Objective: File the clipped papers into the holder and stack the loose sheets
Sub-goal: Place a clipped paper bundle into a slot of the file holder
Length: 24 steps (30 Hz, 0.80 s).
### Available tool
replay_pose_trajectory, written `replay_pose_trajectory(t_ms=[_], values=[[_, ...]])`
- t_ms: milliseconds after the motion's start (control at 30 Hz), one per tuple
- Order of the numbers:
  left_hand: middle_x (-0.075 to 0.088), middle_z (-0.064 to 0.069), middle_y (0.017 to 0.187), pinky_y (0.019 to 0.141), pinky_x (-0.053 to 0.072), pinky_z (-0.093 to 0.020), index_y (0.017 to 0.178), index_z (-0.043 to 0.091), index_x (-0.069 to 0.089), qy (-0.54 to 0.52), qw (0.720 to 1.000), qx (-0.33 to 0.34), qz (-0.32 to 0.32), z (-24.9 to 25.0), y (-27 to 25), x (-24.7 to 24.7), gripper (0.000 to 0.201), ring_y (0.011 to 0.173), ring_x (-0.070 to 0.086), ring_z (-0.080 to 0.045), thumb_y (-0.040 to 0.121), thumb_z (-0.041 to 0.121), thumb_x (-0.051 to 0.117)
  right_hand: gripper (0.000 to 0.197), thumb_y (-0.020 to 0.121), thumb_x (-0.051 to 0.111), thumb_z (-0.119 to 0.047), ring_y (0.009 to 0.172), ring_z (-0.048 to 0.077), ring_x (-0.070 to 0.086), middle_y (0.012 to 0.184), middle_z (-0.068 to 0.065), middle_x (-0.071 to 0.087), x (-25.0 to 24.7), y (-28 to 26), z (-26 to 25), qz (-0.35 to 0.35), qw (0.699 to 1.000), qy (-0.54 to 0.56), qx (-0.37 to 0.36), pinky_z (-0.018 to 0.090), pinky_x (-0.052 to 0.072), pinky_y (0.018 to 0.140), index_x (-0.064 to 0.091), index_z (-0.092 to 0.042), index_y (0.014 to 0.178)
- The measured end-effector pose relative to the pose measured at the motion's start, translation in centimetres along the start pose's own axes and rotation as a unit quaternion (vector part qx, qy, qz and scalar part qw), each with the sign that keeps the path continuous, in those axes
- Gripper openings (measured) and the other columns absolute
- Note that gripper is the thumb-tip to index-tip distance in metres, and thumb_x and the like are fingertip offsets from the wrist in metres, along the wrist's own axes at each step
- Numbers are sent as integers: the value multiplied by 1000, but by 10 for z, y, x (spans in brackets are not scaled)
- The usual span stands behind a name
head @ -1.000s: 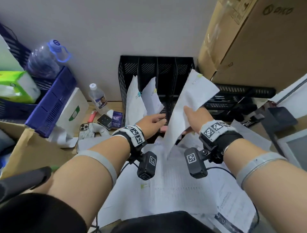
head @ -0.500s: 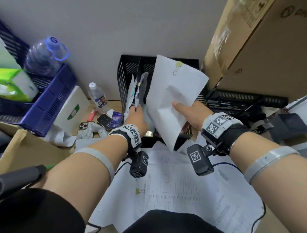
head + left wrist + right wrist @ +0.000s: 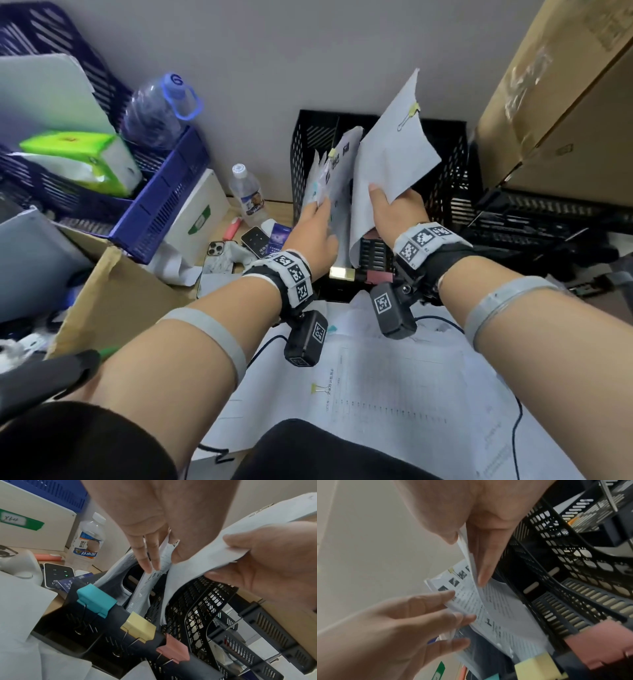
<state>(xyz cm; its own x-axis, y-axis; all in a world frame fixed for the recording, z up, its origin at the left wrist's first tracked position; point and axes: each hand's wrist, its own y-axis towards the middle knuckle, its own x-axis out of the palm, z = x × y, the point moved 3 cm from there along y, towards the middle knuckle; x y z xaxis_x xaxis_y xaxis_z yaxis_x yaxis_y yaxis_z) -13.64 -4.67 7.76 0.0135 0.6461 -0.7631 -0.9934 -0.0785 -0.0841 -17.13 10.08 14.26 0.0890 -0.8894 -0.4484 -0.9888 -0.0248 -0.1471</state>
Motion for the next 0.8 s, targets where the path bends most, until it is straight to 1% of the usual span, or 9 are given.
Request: replay_pose_trajectory(t_ms=[67,133,200,233,333,433,600,700,800], values=[[31,-11,150,93,38,-20,157,13,19,0,1000,-1,-12,-1,-1,-2,69,119,54,-23,94,8,47,34,98,49,-33,86,16,53,99,3,62,9,4,5,-23,999,-19,14,19,40,76,62,-5,113],[30,-10,152,95,38,-19,158,13,16,-4,1000,-6,-20,-1,-1,-2,71,122,53,-20,95,8,48,37,96,47,-36,85,25,61,92,8,63,19,7,10,-57,996,-47,49,31,49,81,63,-3,101],[31,-8,152,96,38,-19,158,12,16,-8,1000,-1,-23,1,-3,-2,72,120,54,-16,95,8,49,36,94,44,-31,78,40,69,78,16,67,24,6,11,-77,993,-25,87,51,59,74,58,0,82],[32,-6,151,96,38,-18,158,12,16,-10,1000,1,-24,1,-3,-1,72,119,53,-15,95,8,50,35,95,41,-27,71,44,70,72,21,68,26,7,11,-78,992,-11,95,55,59,67,55,0,77],[36,-5,147,105,43,-27,158,12,16,-18,999,5,-27,1,-4,2,73,120,54,-17,94,9,51,28,100,38,-26,63,39,72,72,24,70,27,12,8,-44,997,27,65,50,61,64,51,-3,90],[37,-6,146,104,46,-32,158,12,15,-21,999,12,-28,0,-4,4,74,121,55,-17,94,9,51,21,100,40,-21,70,31,74,83,15,70,31,13,16,-38,992,96,75,43,62,65,49,-5,109],[37,-6,147,104,46,-30,159,14,13,-34,998,21,-44,-2,-7,6,76,123,54,-16,94,9,50,27,95,39,-11,88,35,72,93,25,69,42,4,42,-126,980,25,154,51,59,80,56,4,110],[37,-5,147,100,45,-26,159,16,12,-19,998,20,-55,-5,-9,6,77,122,54,-15,93,10,51,24,91,43,-13,92,29,68,98,14,69,47,-1,51,-188,971,-60,132,52,57,86,62,-3,103],[40,-4,146,98,44,-24,156,15,27,-9,998,19,-60,-7,-12,10,66,115,56,-15,94,9,50,27,94,47,-12,95,23,66,103,7,64,48,-15,59,-266,947,-74,165,46,58,85,62,-20,115]])
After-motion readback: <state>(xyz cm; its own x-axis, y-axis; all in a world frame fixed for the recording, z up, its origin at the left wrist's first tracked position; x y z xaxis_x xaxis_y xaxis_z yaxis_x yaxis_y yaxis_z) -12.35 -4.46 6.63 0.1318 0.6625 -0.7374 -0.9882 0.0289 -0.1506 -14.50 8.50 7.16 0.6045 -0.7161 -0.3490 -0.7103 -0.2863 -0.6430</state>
